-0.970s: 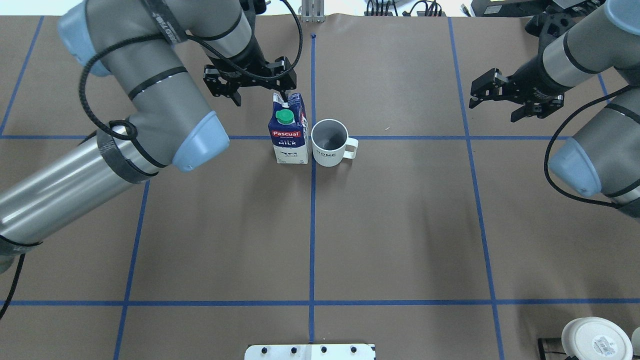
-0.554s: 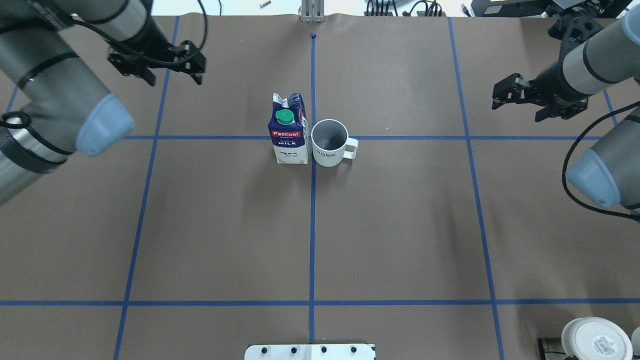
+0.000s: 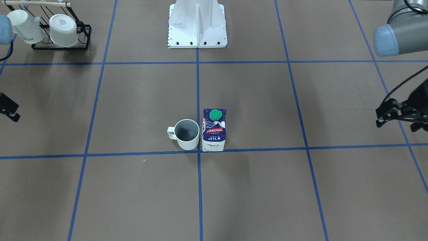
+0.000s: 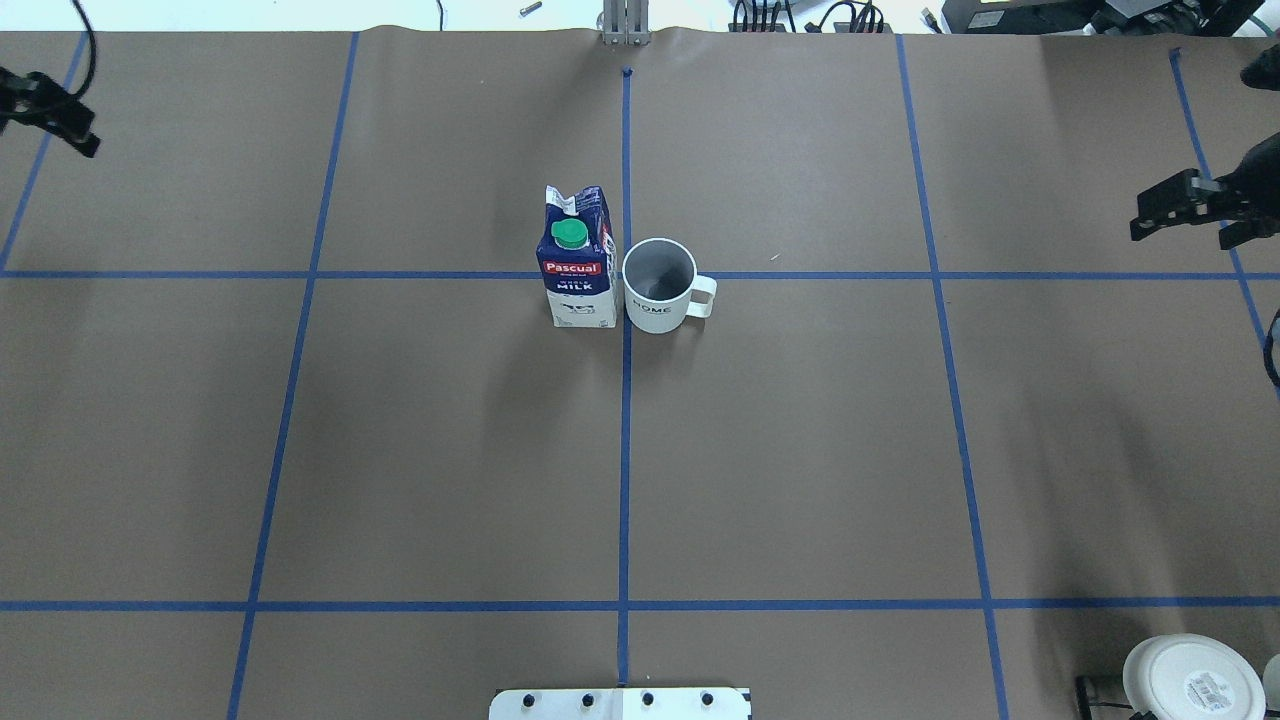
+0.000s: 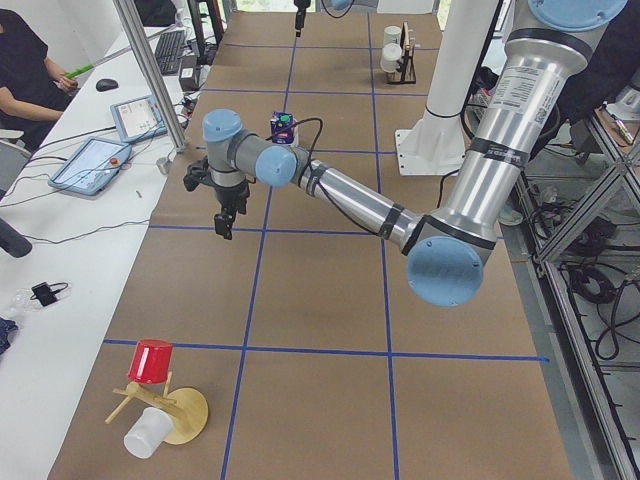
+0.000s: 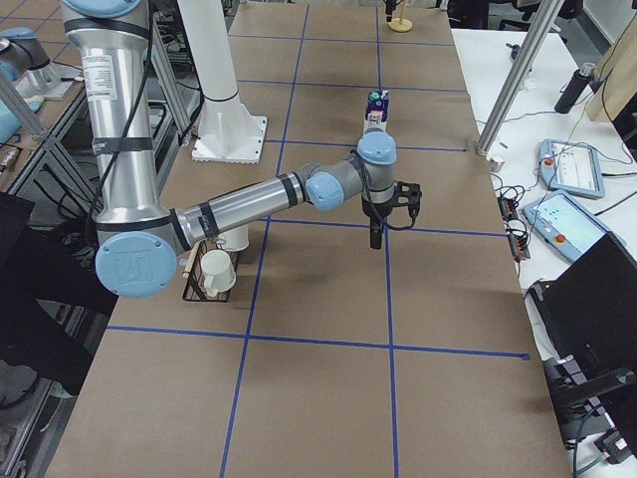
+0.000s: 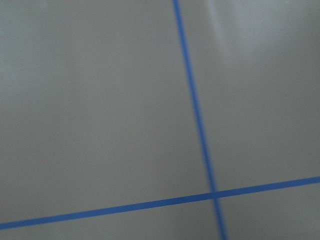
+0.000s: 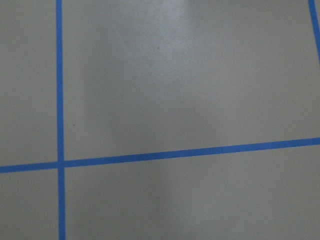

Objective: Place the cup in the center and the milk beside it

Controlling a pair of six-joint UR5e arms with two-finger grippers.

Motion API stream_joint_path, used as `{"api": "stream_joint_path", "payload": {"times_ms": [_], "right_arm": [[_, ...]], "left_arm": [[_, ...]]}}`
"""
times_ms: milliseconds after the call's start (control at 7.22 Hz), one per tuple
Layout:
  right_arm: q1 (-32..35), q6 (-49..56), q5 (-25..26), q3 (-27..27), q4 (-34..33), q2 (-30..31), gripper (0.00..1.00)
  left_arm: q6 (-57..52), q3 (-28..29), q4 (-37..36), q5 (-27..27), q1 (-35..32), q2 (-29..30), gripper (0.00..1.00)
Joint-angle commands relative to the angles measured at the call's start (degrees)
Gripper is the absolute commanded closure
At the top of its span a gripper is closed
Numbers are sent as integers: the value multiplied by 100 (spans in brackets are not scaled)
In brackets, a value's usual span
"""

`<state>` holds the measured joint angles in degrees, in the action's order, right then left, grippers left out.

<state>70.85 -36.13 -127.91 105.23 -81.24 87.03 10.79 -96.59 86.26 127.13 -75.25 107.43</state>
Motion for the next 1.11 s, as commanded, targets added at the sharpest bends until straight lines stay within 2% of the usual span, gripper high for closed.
{"api": "stream_joint_path", "payload": {"times_ms": [0, 277, 416, 693, 831, 970], "right_arm": [[909, 1594, -610, -456, -15, 445, 0], [1481, 2876, -683, -1220, -15, 446, 0], [1536, 3223, -666, -1494, -15, 411, 0], [1537, 3226, -700, -1523, -197, 394, 0], [1606, 3226, -849, -1392, -704, 315, 0], [1720, 3253, -859, -1347, -813, 306, 0]], "left_arm": [[-1129, 43, 66, -4, -700, -869, 2], [-1097, 550, 451, -48, -684, -890, 2], [-1114, 893, 653, -40, -718, -916, 2], [-1088, 888, 814, 22, -1174, -1266, 2], [-1088, 887, 753, 370, -1315, -1364, 2], [-1140, 861, 830, 547, -1438, -1643, 2]]}}
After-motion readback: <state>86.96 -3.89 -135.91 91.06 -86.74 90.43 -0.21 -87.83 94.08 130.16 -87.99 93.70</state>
